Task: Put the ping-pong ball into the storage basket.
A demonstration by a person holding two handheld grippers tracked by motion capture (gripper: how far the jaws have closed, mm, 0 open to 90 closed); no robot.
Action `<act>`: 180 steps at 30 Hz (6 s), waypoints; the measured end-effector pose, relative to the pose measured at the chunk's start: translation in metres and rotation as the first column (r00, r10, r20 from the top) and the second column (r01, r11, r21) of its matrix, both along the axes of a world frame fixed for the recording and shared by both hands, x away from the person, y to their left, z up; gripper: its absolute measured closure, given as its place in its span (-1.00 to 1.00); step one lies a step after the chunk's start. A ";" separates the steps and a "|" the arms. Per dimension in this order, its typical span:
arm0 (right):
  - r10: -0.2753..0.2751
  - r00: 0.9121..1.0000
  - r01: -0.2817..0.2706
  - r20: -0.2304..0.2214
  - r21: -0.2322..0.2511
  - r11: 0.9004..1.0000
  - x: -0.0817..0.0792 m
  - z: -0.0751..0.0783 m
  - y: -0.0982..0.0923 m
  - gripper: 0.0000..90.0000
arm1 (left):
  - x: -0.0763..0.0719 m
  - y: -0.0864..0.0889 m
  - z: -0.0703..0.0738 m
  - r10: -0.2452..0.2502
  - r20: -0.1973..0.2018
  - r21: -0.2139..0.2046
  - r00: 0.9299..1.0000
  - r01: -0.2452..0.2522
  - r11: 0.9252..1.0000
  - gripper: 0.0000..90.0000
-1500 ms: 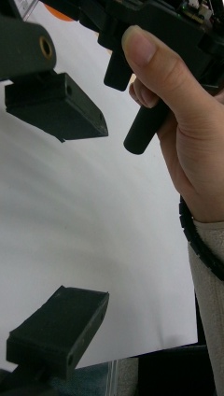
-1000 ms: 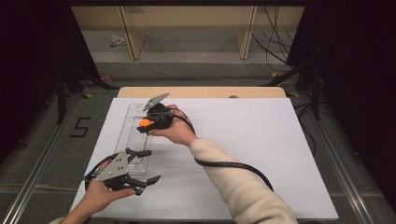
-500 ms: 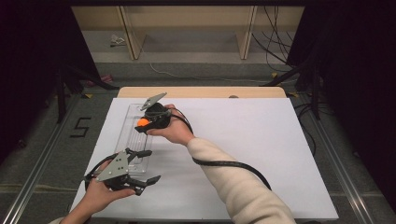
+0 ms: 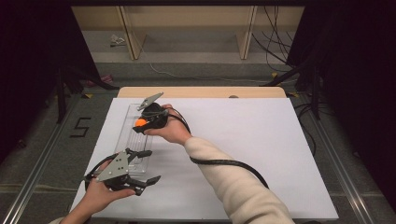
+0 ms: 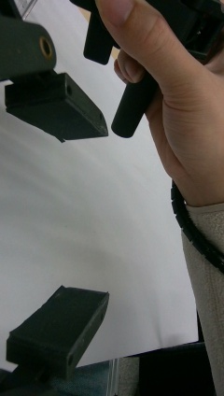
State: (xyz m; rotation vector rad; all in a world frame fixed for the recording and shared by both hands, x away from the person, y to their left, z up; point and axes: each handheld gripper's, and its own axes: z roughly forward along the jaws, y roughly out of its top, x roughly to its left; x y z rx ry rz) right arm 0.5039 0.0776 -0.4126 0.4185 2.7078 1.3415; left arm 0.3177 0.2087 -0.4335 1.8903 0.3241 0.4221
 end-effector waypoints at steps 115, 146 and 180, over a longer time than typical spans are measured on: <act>0.005 1.000 -0.005 -0.030 -0.012 1.000 0.002 -0.016 0.018 -0.12 | -0.001 0.000 0.000 -0.001 0.002 -0.003 1.000 0.001 1.000 -0.62; -0.088 0.996 0.088 -0.019 0.028 0.996 0.001 -0.005 -0.032 -0.63 | -0.001 0.000 0.000 -0.002 0.000 -0.007 1.000 0.002 1.000 -0.63; -0.150 0.989 0.150 -0.013 0.020 0.989 -0.015 -0.005 -0.107 -0.63 | 0.000 0.001 0.000 0.004 -0.002 -0.006 1.000 -0.004 1.000 -0.64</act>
